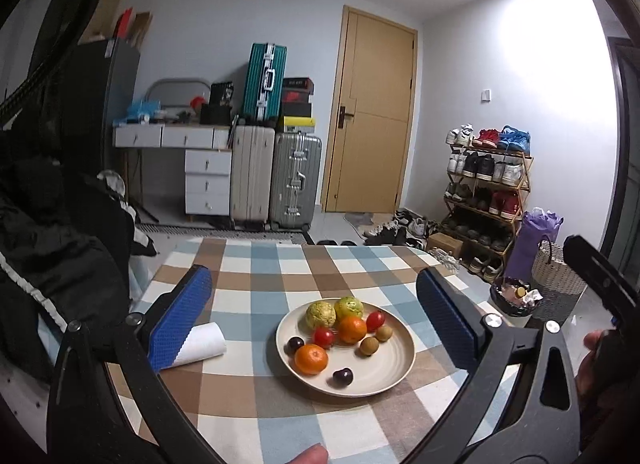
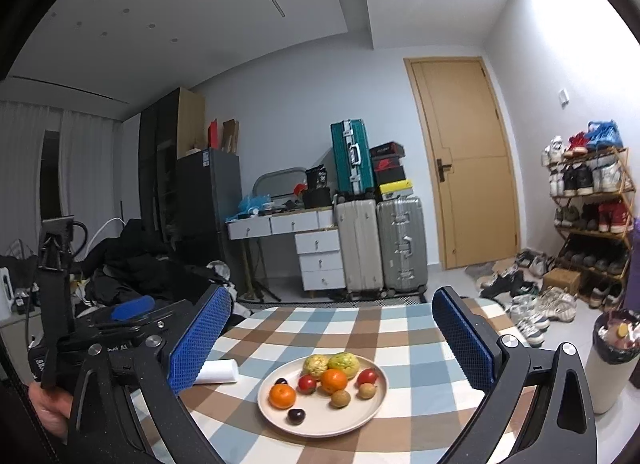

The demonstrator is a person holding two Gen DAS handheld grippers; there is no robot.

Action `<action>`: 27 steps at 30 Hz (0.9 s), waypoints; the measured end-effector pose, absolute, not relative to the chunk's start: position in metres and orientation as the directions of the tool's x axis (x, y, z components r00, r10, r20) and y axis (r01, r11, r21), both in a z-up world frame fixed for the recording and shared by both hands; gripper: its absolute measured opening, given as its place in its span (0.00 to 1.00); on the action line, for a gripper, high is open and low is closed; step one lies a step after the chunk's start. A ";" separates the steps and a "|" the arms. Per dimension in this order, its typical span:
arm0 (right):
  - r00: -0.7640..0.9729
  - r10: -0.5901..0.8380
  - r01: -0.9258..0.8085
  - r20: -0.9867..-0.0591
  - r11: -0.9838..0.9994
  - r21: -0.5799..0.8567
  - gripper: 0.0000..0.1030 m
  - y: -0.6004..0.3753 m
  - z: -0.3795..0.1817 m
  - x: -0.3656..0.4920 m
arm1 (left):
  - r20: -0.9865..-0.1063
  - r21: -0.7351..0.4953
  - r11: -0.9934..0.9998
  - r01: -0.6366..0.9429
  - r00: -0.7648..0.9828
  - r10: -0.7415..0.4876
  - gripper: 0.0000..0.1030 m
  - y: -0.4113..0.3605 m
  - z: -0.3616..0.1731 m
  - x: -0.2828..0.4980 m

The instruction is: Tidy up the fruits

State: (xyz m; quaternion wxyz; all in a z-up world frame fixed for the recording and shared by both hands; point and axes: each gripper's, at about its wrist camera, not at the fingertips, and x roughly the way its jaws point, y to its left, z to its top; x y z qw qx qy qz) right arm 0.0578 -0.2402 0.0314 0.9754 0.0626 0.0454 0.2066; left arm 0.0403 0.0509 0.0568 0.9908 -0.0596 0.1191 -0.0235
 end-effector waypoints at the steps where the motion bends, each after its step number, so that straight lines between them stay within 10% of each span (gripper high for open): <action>1: 0.914 0.402 -0.392 -0.060 0.910 0.134 1.00 -0.240 0.029 0.056 | -0.228 -0.124 0.992 0.030 0.972 -0.058 0.99 0.052 0.055 0.037; 27: 0.907 0.349 -0.348 -0.236 0.936 0.046 1.00 -0.245 -0.066 0.107 | -0.308 -0.080 0.997 -0.023 0.951 -0.002 0.99 0.060 -0.048 0.081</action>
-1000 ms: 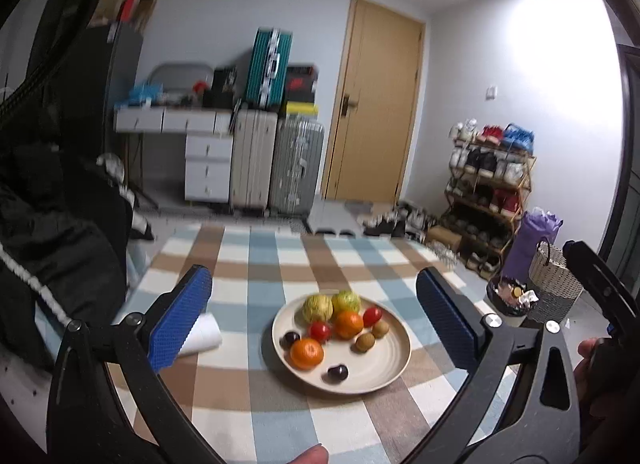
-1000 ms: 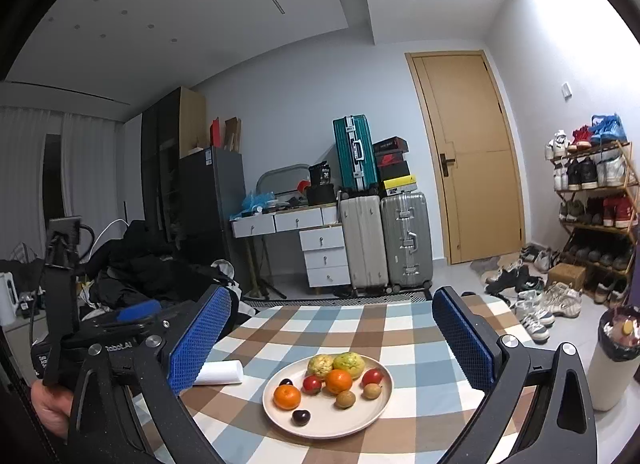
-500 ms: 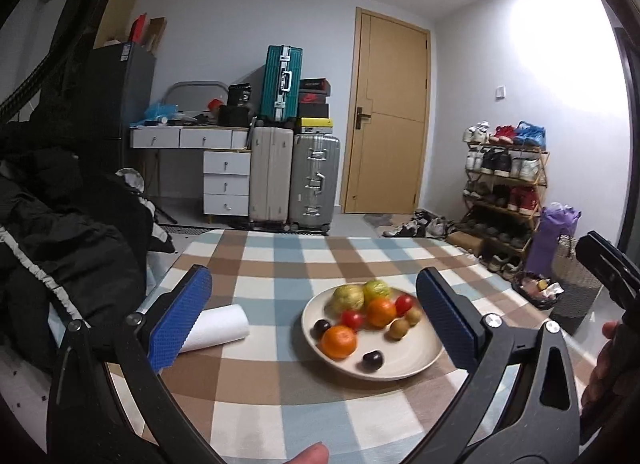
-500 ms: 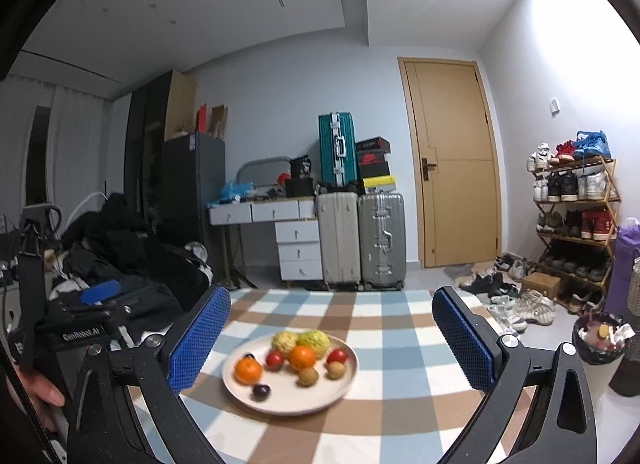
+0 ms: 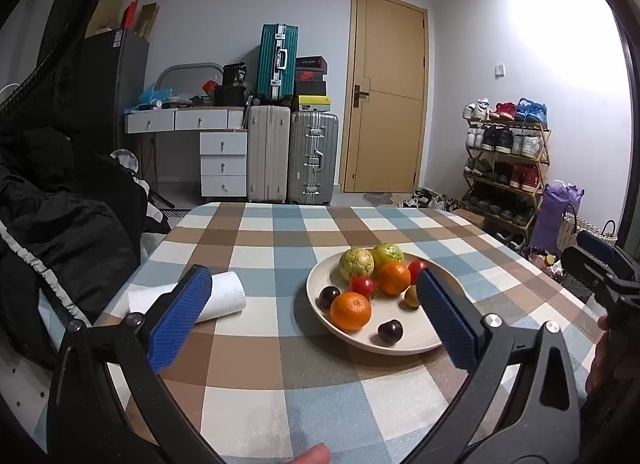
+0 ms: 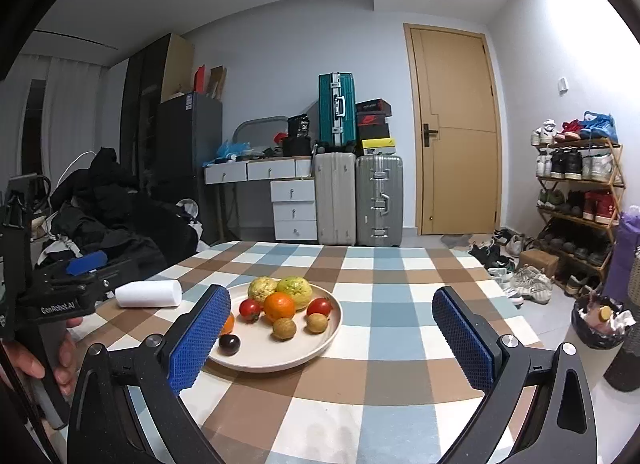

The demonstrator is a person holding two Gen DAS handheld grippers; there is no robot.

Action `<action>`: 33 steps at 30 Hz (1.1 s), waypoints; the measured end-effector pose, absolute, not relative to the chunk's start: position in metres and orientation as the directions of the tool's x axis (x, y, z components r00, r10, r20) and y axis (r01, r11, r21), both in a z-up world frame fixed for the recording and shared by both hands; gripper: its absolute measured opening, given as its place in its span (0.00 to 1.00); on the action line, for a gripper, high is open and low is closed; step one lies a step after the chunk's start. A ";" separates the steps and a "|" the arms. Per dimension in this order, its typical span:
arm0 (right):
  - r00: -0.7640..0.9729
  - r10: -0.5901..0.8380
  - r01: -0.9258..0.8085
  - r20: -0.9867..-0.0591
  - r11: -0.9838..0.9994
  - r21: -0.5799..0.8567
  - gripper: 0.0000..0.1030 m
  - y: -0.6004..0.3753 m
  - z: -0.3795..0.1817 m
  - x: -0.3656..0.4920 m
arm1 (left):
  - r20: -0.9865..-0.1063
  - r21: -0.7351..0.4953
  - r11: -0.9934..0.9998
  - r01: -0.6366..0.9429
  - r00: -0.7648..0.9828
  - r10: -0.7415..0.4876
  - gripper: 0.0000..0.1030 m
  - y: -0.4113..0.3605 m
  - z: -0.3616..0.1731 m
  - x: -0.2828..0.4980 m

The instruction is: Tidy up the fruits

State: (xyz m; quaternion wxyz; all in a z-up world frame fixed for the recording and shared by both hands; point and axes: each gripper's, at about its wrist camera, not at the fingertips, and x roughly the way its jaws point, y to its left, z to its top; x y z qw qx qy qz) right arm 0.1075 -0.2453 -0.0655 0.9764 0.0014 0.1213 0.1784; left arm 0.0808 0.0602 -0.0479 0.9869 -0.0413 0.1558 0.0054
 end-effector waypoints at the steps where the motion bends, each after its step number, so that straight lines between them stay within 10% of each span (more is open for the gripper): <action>1: 0.905 0.351 -0.351 -0.240 0.935 0.044 1.00 -0.244 -0.066 0.109 | -0.312 -0.081 0.996 -0.024 0.950 -0.003 0.99 0.061 -0.050 0.083; 33: 0.867 0.372 -0.389 -0.331 0.921 0.015 1.00 -0.227 -0.075 0.125 | -0.320 -0.009 1.000 -0.003 0.947 0.000 0.99 0.046 -0.063 0.097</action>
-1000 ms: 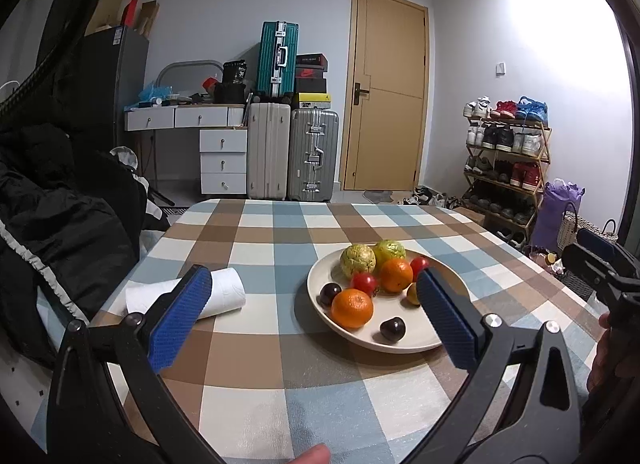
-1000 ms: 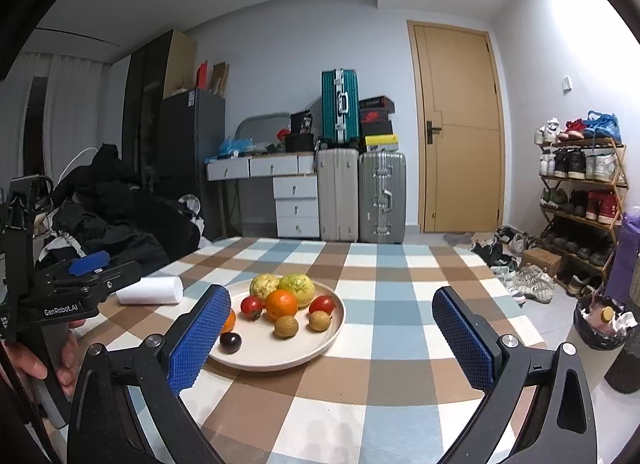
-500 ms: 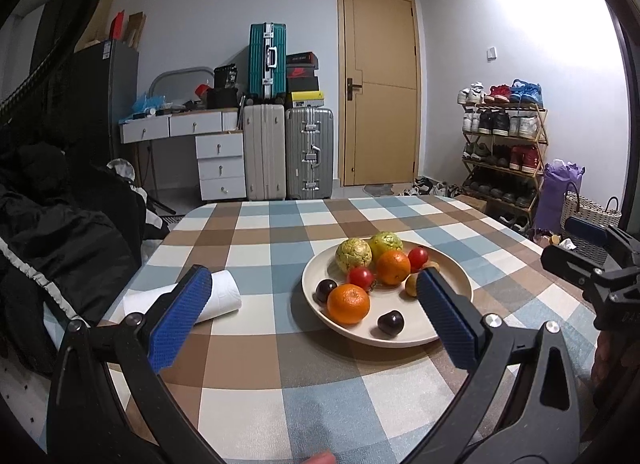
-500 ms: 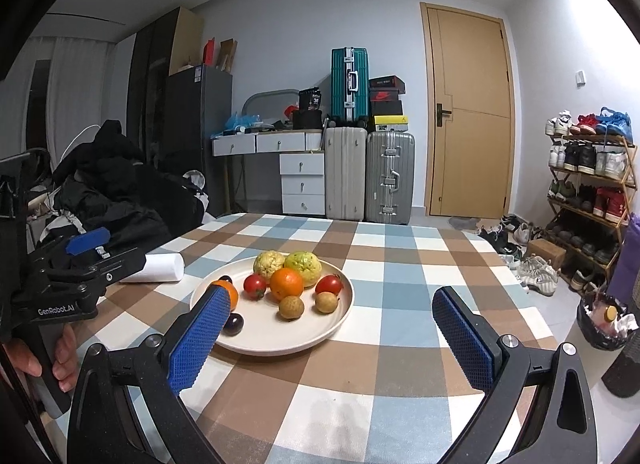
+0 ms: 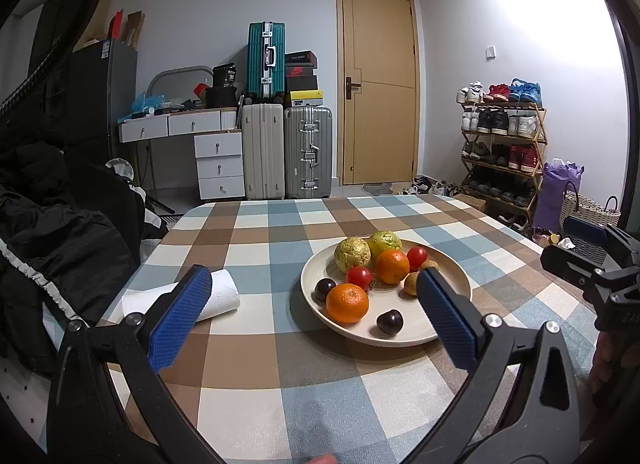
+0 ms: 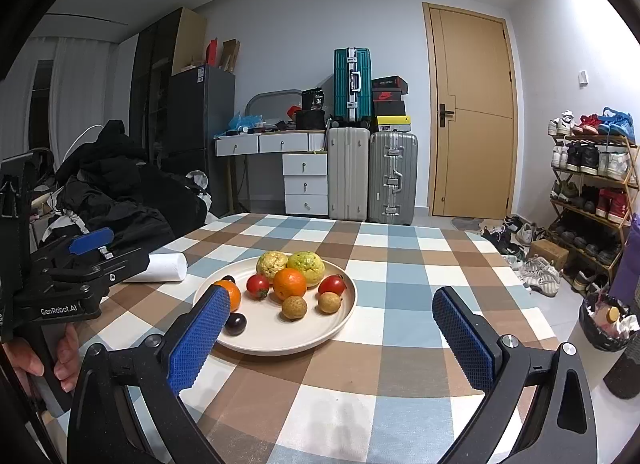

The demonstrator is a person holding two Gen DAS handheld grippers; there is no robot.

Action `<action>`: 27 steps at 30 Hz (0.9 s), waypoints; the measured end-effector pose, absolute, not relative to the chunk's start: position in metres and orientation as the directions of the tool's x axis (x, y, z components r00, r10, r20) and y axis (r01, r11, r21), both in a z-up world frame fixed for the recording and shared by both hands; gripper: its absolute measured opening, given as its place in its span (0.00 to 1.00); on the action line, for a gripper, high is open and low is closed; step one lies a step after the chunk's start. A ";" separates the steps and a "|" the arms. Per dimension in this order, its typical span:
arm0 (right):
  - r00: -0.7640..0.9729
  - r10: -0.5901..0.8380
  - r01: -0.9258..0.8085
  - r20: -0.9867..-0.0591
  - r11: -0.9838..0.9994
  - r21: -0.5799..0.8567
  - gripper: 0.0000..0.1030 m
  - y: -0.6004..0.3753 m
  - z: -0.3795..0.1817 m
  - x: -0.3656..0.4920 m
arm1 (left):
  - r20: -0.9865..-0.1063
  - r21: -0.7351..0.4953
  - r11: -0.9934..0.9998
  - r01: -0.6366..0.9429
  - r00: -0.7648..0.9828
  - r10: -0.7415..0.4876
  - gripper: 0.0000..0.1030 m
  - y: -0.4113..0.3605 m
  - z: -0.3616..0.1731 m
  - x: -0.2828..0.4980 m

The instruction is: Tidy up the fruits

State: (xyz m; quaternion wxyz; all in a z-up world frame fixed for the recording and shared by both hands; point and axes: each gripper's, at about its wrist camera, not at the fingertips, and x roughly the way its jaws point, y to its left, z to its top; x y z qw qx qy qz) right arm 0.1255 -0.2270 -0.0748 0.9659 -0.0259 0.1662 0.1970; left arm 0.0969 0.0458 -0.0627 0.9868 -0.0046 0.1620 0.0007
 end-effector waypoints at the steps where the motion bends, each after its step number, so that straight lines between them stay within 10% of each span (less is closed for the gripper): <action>1: 0.867 0.372 -0.389 -0.331 0.921 0.016 1.00 -0.227 -0.075 0.126 | -0.319 -0.009 1.000 -0.003 0.948 0.000 0.99 0.046 -0.063 0.098; 27: 0.868 0.374 -0.390 -0.326 0.921 0.017 1.00 -0.228 -0.076 0.129 | -0.318 -0.009 1.000 -0.006 0.948 0.002 0.99 0.047 -0.063 0.096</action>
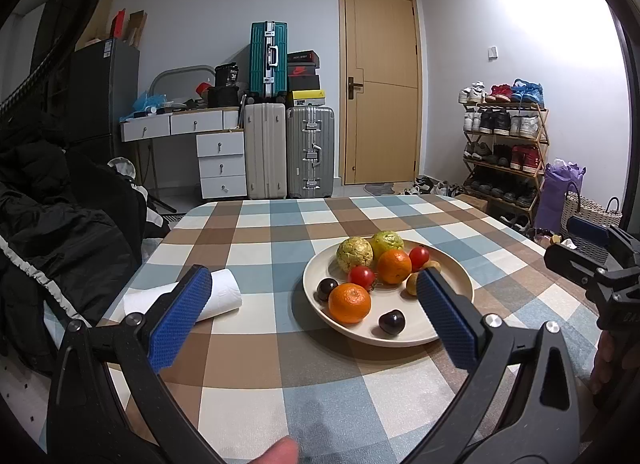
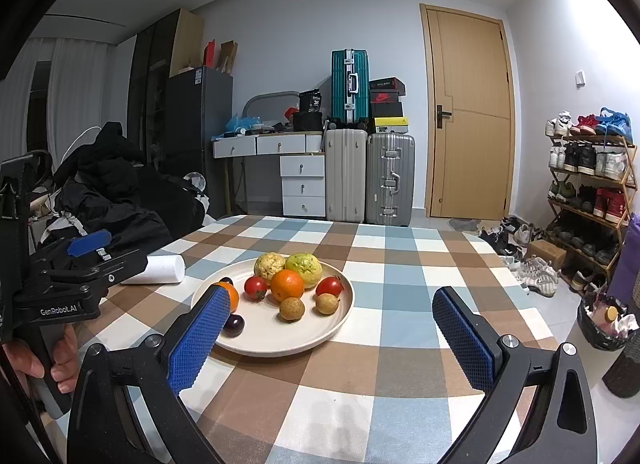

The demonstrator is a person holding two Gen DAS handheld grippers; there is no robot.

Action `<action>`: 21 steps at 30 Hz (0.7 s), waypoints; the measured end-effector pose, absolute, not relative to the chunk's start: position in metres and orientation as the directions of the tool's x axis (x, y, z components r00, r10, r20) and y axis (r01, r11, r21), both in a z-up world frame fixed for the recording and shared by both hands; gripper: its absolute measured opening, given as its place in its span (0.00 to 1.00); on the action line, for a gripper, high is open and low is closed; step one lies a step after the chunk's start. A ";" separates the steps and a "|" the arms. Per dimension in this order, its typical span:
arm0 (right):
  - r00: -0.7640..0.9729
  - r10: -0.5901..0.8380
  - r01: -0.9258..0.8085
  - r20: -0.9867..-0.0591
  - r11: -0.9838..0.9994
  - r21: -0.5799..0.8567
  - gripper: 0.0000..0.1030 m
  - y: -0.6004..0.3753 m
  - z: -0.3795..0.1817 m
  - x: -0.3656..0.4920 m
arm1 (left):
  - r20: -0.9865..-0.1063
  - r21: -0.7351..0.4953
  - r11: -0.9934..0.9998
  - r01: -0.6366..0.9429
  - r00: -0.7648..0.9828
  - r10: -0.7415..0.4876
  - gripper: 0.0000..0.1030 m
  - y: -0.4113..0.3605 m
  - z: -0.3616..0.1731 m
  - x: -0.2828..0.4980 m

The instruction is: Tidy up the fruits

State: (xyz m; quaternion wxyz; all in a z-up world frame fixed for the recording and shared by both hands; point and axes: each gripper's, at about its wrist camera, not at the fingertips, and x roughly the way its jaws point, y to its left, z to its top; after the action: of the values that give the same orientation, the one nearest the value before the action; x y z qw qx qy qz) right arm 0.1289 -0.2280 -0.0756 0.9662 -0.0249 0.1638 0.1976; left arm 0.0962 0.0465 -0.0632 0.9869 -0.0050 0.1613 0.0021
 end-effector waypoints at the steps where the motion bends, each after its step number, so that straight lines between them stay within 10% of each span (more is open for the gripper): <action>1: 0.868 0.373 -0.390 -0.327 0.921 0.017 1.00 -0.228 -0.076 0.129 | -0.319 -0.009 1.000 -0.006 0.948 0.002 0.99 0.047 -0.063 0.096; 21: 0.869 0.373 -0.389 -0.326 0.921 0.016 1.00 -0.228 -0.076 0.129 | -0.319 -0.010 1.000 -0.006 0.948 0.003 0.99 0.047 -0.063 0.096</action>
State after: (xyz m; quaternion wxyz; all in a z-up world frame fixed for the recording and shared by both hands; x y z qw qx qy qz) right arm 0.1286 -0.2279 -0.0762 0.9663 -0.0249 0.1636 0.1973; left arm 0.0962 0.0470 -0.0634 0.9868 -0.0053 0.1616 0.0023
